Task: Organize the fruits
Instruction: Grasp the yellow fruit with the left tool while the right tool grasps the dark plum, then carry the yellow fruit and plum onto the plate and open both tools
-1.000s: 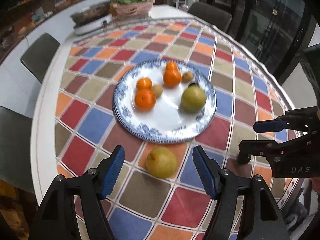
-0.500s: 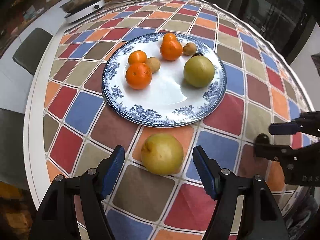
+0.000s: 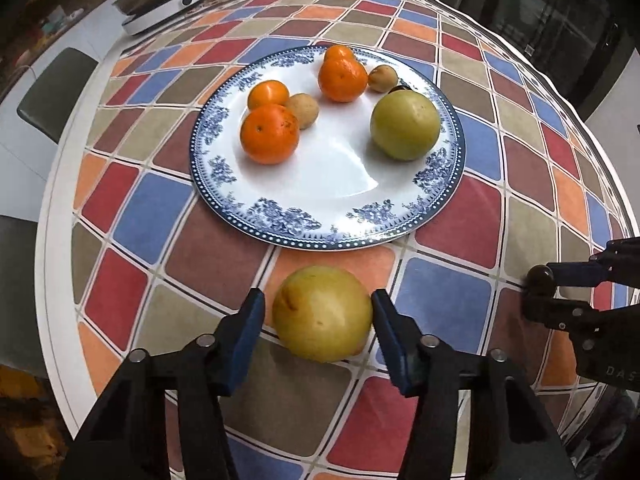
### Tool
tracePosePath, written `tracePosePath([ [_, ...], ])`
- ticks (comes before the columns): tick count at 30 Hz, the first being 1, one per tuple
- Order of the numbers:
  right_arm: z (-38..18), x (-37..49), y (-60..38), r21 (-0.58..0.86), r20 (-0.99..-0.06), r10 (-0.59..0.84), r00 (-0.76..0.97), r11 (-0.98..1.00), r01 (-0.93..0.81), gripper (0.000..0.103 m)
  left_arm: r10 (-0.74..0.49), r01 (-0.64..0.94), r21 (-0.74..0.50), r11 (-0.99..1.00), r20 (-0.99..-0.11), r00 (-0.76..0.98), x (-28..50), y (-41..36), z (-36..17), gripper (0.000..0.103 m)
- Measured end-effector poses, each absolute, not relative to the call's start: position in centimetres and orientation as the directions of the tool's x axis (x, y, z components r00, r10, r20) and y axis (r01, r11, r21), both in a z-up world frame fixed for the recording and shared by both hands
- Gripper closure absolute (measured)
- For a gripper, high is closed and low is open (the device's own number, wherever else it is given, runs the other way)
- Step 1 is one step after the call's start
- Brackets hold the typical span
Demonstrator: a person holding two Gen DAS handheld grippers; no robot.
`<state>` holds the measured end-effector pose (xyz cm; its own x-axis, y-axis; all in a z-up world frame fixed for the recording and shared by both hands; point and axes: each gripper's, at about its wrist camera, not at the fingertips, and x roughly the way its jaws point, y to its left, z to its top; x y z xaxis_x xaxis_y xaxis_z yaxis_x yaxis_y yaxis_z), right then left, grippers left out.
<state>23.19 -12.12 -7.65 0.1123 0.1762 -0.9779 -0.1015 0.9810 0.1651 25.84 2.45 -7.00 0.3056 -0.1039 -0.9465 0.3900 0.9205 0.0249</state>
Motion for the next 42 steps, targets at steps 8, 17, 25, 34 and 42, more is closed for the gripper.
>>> tracePosePath([
  [8, -7.9, 22.9, -12.7, 0.2, -0.968, 0.211, 0.132, 0.975, -0.093, 0.071, -0.131, 0.386, -0.001, 0.922, -0.941, 0.311, 25.0, 2.1, -6.8, 0.055],
  [17, -6.7, 22.4, -13.0, 0.232, -0.946, 0.256, 0.201, 0.963, -0.135, 0.071, -0.17, 0.358, -0.031, 0.933, -0.915, 0.365, 23.1, 2.1, -5.2, 0.055],
  [25, -4.2, 22.3, -12.7, 0.216, -0.908, 0.272, 0.317, 0.955, -0.201, 0.071, -0.184, 0.323, -0.039, 0.946, -0.881, 0.435, 21.7, 2.2, -3.6, 0.055],
  [34, -1.8, 23.0, -13.3, 0.236, -0.858, 0.317, 0.404, 0.942, -0.239, 0.071, -0.182, 0.308, -0.02, 0.951, -0.842, 0.507, 21.8, 1.5, -1.2, 0.055],
  [42, -0.4, 25.0, -13.9, 0.259, -0.823, 0.356, 0.443, 0.929, -0.264, 0.071, -0.185, 0.306, -0.019, 0.952, -0.831, 0.525, 23.2, 0.6, -0.5, 0.056],
])
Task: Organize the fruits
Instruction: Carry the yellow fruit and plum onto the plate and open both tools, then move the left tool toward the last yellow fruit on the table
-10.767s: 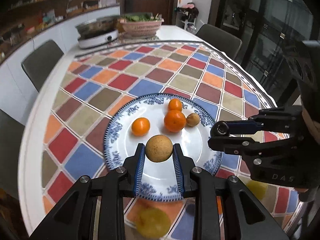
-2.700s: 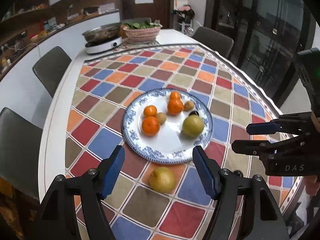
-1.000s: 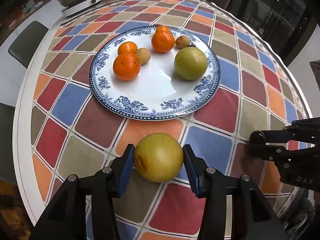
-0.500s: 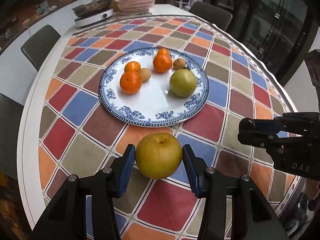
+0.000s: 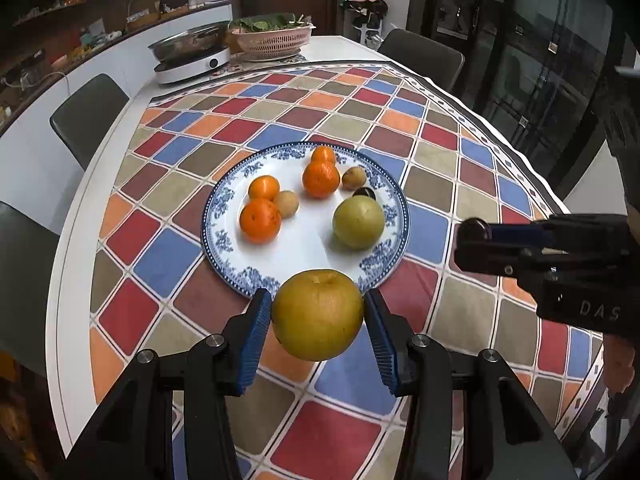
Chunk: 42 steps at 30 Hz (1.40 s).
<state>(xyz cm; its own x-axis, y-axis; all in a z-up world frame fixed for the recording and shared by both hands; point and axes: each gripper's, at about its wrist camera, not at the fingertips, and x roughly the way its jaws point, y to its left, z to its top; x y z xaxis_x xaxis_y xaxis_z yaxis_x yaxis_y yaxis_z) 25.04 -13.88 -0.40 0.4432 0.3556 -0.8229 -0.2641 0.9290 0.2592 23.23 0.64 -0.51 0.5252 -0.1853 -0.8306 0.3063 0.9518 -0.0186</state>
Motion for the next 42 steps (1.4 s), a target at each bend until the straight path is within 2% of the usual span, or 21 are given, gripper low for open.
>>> tracePosePath([
  [3, 0.0, 26.2, -13.8, 0.267, -0.814, 0.37, 0.448, 0.923, -0.277, 0.071, -0.187, 0.301, -0.024, 0.953, -0.83, 0.526, 24.0, 0.5, -0.5, 0.057],
  [5, 0.1, 27.1, -13.7, 0.273, -0.81, 0.381, 0.447, 0.918, -0.288, 0.071, -0.18, 0.299, -0.014, 0.954, -0.824, 0.538, 24.5, 0.5, -0.4, 0.071],
  [11, -0.1, 29.8, -12.9, 0.306, -0.796, 0.419, 0.436, 0.901, -0.307, 0.071, -0.178, 0.288, -0.015, 0.957, -0.818, 0.547, 26.9, 0.8, -0.8, 0.072],
  [15, -0.5, 31.4, -12.0, 0.306, -0.803, 0.415, 0.427, 0.903, -0.301, 0.071, -0.202, 0.243, -0.084, 0.966, -0.833, 0.515, 28.3, 2.4, -2.4, 0.073],
  [24, -1.5, 33.3, -9.4, 0.283, -0.816, 0.417, 0.401, 0.892, -0.352, 0.07, -0.189, 0.209, -0.091, 0.974, -0.836, 0.515, 28.3, 4.2, -3.5, 0.073],
  [26, -1.4, 33.4, -8.8, 0.254, -0.822, 0.396, 0.409, 0.898, -0.36, 0.053, -0.175, 0.198, -0.08, 0.977, -0.833, 0.526, 28.0, 4.8, -3.3, 0.073],
  [27, -1.2, 33.2, -8.7, 0.245, -0.816, 0.392, 0.425, 0.9, -0.359, 0.052, -0.164, 0.193, -0.071, 0.979, -0.833, 0.529, 27.9, 4.9, -3.2, 0.073],
  [30, -0.8, 32.5, -8.3, 0.207, -0.819, 0.365, 0.442, 0.907, -0.366, 0.052, -0.137, 0.184, -0.04, 0.982, -0.823, 0.551, 26.9, 5.7, -2.3, 0.07],
  [32, -0.4, 31.5, -8.0, 0.189, -0.817, 0.357, 0.452, 0.908, -0.375, 0.052, -0.117, 0.189, -0.009, 0.982, -0.815, 0.567, 25.8, 6.1, -1.6, 0.063],
  [39, 1.4, 27.2, -6.3, 0.155, -0.794, 0.373, 0.48, 0.888, -0.433, 0.052, -0.103, 0.195, 0.025, 0.98, -0.783, 0.614, 22.2, 7.6, 0.9, 0.062],
  [42, 2.2, 25.9, -5.9, 0.172, -0.782, 0.395, 0.483, 0.88, -0.442, 0.052, -0.098, 0.173, 0.017, 0.985, -0.766, 0.635, 20.7, 8.2, 2.0, 0.058],
])
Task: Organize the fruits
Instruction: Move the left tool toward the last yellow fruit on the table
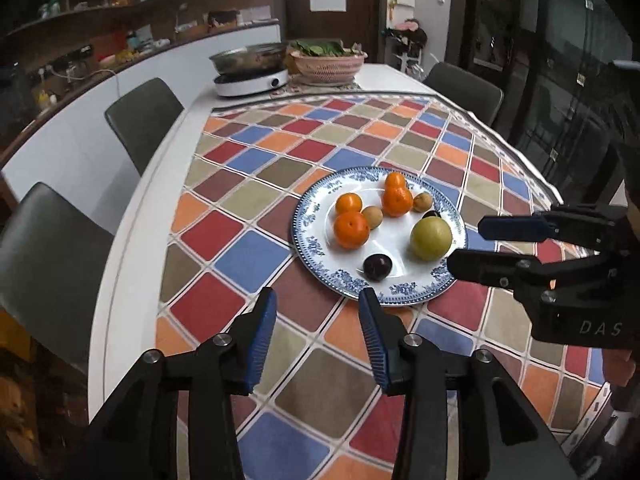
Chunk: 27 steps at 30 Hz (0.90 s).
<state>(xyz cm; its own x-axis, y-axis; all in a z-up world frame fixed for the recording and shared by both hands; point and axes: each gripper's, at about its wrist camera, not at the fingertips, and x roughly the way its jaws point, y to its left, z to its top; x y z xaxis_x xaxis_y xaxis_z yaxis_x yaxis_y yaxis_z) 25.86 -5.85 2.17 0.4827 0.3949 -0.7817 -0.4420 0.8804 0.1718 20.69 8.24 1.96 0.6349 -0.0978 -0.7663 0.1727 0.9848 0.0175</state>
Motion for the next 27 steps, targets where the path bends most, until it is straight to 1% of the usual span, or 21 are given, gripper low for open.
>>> tracePosePath([
  [2, 2.6, 25.0, -5.5, 0.179, -0.776, 0.406, 0.483, 0.876, -0.448, 0.052, -0.093, 0.153, 0.008, 0.988, -0.76, 0.644, 19.6, 8.9, 2.5, 0.055],
  [11, 3.3, 20.0, -3.0, 0.2, -0.767, 0.464, 0.442, 0.829, -0.522, 0.052, -0.075, 0.092, -0.018, 0.996, -0.735, 0.674, 14.7, 10.6, 3.6, 0.054],
  [19, 3.2, 16.6, -1.9, 0.196, -0.763, 0.48, 0.432, 0.81, -0.553, 0.052, -0.066, 0.052, -0.042, 0.998, -0.726, 0.685, 10.7, 11.5, 3.3, 0.053],
  [21, 3.0, 15.6, -1.7, 0.193, -0.766, 0.48, 0.426, 0.806, -0.56, 0.052, -0.059, 0.038, -0.045, 0.998, -0.725, 0.686, 9.6, 11.7, 3.0, 0.052],
  [23, 2.9, 14.9, -1.5, 0.196, -0.769, 0.483, 0.419, 0.802, -0.565, 0.052, -0.051, 0.024, -0.048, 0.999, -0.727, 0.685, 8.6, 11.9, 2.7, 0.048],
  [27, 2.4, 13.6, -0.8, 0.188, -0.784, 0.479, 0.395, 0.79, -0.583, 0.052, -0.058, 0.003, -0.076, 0.997, -0.735, 0.676, 7.0, 12.4, 2.0, 0.048],
])
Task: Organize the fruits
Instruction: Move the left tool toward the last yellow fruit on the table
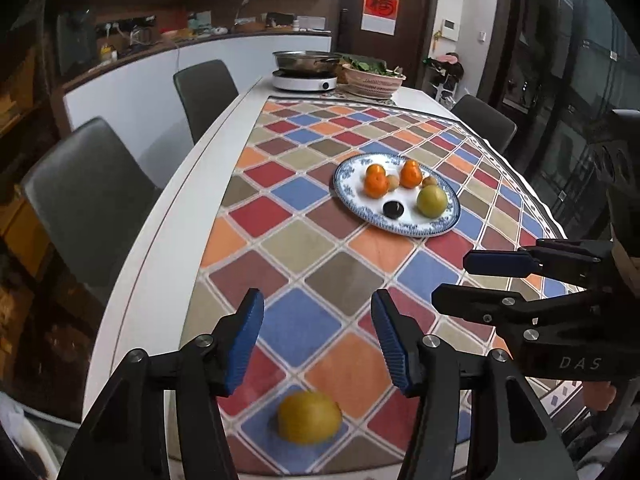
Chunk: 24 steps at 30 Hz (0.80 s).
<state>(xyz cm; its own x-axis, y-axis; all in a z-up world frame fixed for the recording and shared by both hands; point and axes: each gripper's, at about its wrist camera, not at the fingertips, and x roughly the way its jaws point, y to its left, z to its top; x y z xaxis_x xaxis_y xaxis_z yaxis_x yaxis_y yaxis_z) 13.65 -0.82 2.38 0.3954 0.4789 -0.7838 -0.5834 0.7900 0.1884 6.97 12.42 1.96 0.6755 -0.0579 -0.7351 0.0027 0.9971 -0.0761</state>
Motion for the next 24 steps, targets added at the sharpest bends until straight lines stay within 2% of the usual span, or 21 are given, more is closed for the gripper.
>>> tracePosePath([
  [24, -2.8, 12.0, 0.7, 0.151, -0.876, 0.392, 0.282, 0.776, -0.612, 0.052, -0.067, -0.023, -0.093, 0.995, -0.848, 0.526, 4.4, 12.1, -6.2, 0.048],
])
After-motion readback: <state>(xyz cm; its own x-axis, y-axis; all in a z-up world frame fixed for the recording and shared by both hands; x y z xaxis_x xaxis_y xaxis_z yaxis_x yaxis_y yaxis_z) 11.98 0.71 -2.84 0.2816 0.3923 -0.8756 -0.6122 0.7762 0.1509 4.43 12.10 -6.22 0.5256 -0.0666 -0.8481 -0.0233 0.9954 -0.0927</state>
